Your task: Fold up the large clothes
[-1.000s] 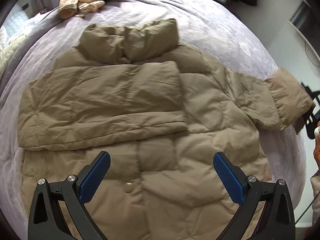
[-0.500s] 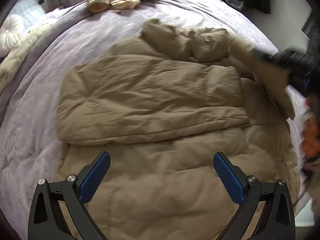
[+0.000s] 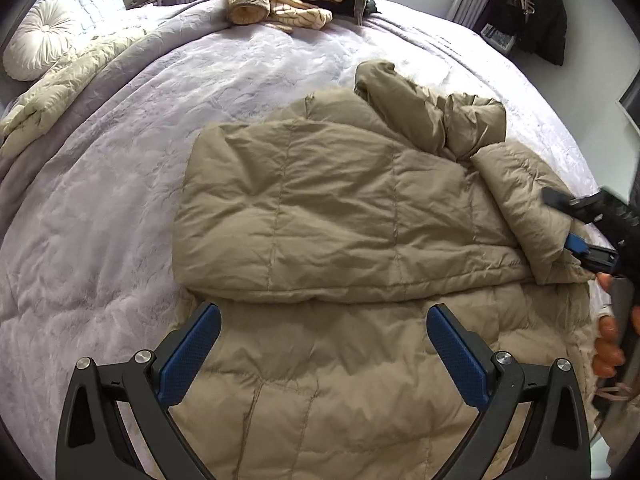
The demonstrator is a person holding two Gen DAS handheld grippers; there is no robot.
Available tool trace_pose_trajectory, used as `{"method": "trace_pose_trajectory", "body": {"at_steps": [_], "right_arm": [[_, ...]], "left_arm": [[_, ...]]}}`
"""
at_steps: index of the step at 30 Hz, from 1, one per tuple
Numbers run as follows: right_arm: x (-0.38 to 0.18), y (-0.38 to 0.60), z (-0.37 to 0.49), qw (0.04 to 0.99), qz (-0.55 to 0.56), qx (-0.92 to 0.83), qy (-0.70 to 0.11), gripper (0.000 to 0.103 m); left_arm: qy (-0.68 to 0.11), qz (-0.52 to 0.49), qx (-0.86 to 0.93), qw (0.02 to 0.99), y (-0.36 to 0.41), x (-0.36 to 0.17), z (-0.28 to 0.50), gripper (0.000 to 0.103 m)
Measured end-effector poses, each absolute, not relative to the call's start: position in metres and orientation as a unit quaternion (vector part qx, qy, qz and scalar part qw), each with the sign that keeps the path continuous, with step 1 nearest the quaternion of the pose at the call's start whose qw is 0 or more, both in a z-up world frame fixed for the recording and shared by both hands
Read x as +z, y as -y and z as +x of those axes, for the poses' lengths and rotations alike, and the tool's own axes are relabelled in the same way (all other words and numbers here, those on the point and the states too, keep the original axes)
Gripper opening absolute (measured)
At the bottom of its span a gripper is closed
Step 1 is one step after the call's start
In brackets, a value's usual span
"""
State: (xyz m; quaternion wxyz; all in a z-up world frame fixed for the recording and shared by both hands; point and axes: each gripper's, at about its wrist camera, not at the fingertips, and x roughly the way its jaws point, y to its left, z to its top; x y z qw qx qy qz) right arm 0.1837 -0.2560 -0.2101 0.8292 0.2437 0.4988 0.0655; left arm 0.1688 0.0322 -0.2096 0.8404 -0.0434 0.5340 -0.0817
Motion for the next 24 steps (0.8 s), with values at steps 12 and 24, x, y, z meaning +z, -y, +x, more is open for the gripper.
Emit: {"method": "trace_pose_trajectory", "body": {"at_steps": [12,24], "right_arm": [[-0.173,0.276,0.199,0.858,0.266,0.05,-0.437,0.007],[-0.216,0.143,0.2,0.818,0.032,0.151,-0.555,0.016]], "left_arm": [[-0.506,-0.16,-0.116,0.84,-0.058,-0.196,0.205,0.103],[-0.513,-0.226,-0.155,0.813,-0.075,-0.202,0.215,0.103]]}}
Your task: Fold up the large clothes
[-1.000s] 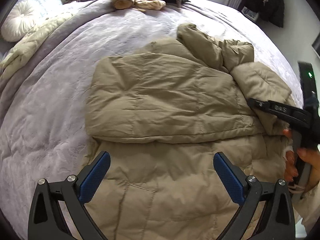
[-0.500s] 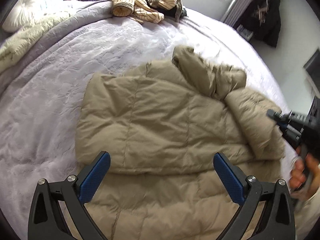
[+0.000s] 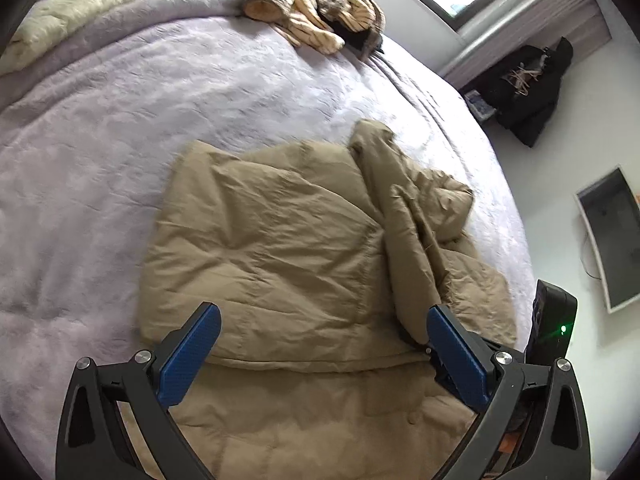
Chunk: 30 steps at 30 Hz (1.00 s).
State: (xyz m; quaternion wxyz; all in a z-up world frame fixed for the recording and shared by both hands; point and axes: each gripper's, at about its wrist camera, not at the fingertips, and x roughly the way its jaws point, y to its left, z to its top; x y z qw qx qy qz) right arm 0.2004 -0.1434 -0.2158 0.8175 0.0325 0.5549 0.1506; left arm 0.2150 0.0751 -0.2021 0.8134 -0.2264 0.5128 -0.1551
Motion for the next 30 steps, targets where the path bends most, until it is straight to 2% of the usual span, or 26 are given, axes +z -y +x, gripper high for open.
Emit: {"method": "trace_pose_trajectory", "body": {"at_steps": [1,3,4,5,6,12,14,15,16,18,22,23,25,26,27,30], "right_arm": [[-0.215,0.146,0.198,0.817,0.029,0.147,-0.557,0.017],[-0.208,0.157,0.191,0.816,0.037,0.147,-0.558,0.026],[-0.203,0.167,0.185,0.815,0.05,0.146,-0.558,0.045],[-0.198,0.179,0.176,0.815,0.062,0.145,-0.558,0.068],[-0.194,0.195,0.168,0.814,0.085,0.143,-0.556,0.072],[-0.196,0.292,0.124,0.798,0.215,0.084,-0.557,0.072],[-0.203,0.326,0.113,0.789,0.269,0.05,-0.55,0.072],[-0.207,0.341,0.108,0.783,0.295,0.034,-0.547,0.072],[-0.211,0.357,0.103,0.775,0.328,0.019,-0.54,0.072],[-0.219,0.382,0.097,0.765,0.379,0.001,-0.52,0.072],[-0.228,0.414,0.097,0.759,0.429,-0.028,-0.489,0.072],[-0.229,0.417,0.099,0.758,0.435,-0.033,-0.485,0.072],[-0.228,0.42,0.105,0.761,0.439,-0.034,-0.476,0.06],[-0.225,0.423,0.106,0.763,0.438,-0.031,-0.474,0.037],[-0.225,0.423,0.111,0.767,0.428,-0.032,-0.478,0.017],[-0.232,0.416,0.125,0.776,0.391,-0.039,-0.494,0.012]], "left_arm": [[-0.515,-0.225,-0.163,0.811,-0.07,-0.204,0.216,0.103],[-0.528,-0.219,-0.187,0.799,-0.053,-0.211,0.221,0.103],[-0.534,-0.218,-0.199,0.793,-0.045,-0.215,0.223,0.103],[-0.54,-0.215,-0.207,0.787,-0.037,-0.219,0.225,0.103],[-0.544,-0.212,-0.213,0.784,-0.03,-0.222,0.228,0.103],[-0.555,-0.206,-0.219,0.776,-0.003,-0.239,0.241,0.103],[-0.564,-0.209,-0.209,0.771,0.001,-0.245,0.248,0.091],[-0.57,-0.209,-0.205,0.768,0.003,-0.248,0.251,0.075],[-0.573,-0.209,-0.207,0.765,0.002,-0.25,0.252,0.049],[-0.578,-0.21,-0.213,0.76,0.004,-0.25,0.255,0.015],[-0.549,-0.199,-0.217,0.783,-0.008,-0.235,0.247,0.012],[-0.543,-0.194,-0.215,0.788,-0.013,-0.231,0.244,0.012],[-0.541,-0.184,-0.207,0.794,-0.022,-0.231,0.243,0.012],[-0.545,-0.182,-0.203,0.793,-0.024,-0.233,0.243,0.012],[-0.552,-0.18,-0.197,0.79,-0.027,-0.238,0.246,0.012],[-0.565,-0.171,-0.186,0.786,-0.03,-0.247,0.248,0.013]]}}
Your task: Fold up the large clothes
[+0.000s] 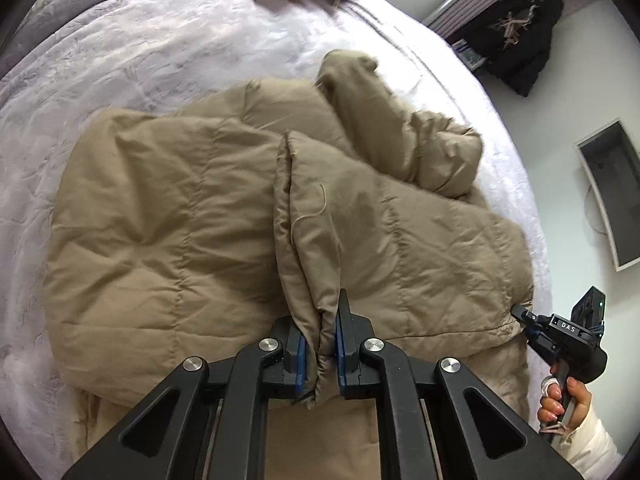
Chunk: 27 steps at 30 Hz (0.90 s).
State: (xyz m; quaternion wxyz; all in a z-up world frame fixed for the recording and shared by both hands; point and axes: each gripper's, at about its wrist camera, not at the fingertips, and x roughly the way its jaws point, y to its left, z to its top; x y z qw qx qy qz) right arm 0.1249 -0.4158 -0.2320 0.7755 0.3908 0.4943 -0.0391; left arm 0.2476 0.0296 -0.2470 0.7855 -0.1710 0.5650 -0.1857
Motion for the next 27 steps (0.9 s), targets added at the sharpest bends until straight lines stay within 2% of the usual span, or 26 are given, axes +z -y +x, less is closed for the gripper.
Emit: {"method": "trace_pose_trajectory", "body": {"at_steps": [3,9,13,17,20,22,24,27], "right_arm": [[-0.247,0.412,0.132,0.777,0.363,-0.047,-0.511,0.012],[-0.254,0.417,0.131,0.773,0.376,-0.044,-0.509,0.012],[-0.252,0.418,0.13,0.769,0.378,-0.035,-0.514,0.014],[-0.242,0.404,0.13,0.766,0.349,-0.01,-0.54,0.049],[-0.218,0.388,0.129,0.774,0.299,0.023,-0.557,0.051],[-0.188,0.387,0.123,0.796,0.292,0.071,-0.526,0.053],[-0.166,0.4,0.12,0.821,0.288,0.08,-0.487,0.065],[-0.166,0.445,0.133,0.832,0.317,0.012,-0.455,0.068]], "left_arm": [[-0.568,-0.159,-0.173,0.789,-0.037,-0.242,0.242,0.013],[-0.546,-0.119,-0.143,0.817,-0.061,-0.208,0.233,0.013],[-0.523,-0.102,-0.163,0.83,-0.039,-0.195,0.248,0.013],[-0.543,-0.086,-0.152,0.821,0.0,-0.23,0.272,0.013],[-0.564,-0.1,-0.134,0.809,0.006,-0.258,0.275,0.013],[-0.562,-0.112,-0.133,0.808,0.003,-0.261,0.274,0.013],[-0.565,-0.11,-0.133,0.807,0.002,-0.261,0.275,0.013],[-0.567,-0.102,-0.127,0.807,0.004,-0.261,0.278,0.013]]}}
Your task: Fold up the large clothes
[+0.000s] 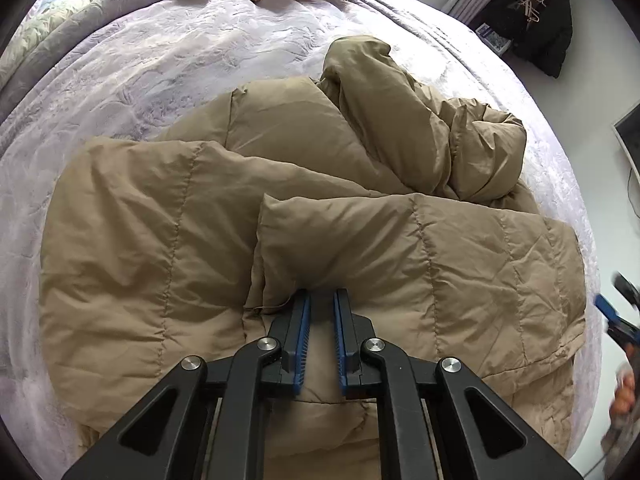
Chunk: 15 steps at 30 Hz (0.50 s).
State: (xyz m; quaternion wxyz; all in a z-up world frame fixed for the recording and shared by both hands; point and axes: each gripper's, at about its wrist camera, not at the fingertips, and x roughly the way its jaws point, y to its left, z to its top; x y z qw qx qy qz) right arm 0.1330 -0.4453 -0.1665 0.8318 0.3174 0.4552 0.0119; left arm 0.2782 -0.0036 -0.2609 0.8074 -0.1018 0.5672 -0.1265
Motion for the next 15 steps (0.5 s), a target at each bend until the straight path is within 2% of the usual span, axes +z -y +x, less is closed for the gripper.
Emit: {"method": "trace_pose_trajectory", "body": {"at_steps": [5,6,8,10,15], "right_arm": [[-0.241,0.503,0.169,0.746,0.48,-0.023,-0.462,0.066],[-0.254,0.504,0.177,0.727,0.503,-0.013,-0.467,0.055],[-0.263,0.498,0.189,0.708,0.538,0.026,-0.457,0.025],[-0.242,0.482,0.199,0.749,0.484,0.054,-0.45,0.018],[-0.202,0.438,0.209,0.846,0.209,0.037,-0.489,0.011]], "left_arm": [[-0.562,-0.099,-0.122,0.812,0.007,-0.264,0.271,0.013],[-0.561,-0.096,-0.121,0.813,0.008,-0.265,0.271,0.013],[-0.562,-0.092,-0.119,0.813,0.008,-0.267,0.27,0.013],[-0.564,-0.092,-0.117,0.812,0.008,-0.269,0.27,0.013],[-0.564,-0.085,-0.113,0.814,0.016,-0.273,0.27,0.013]]}}
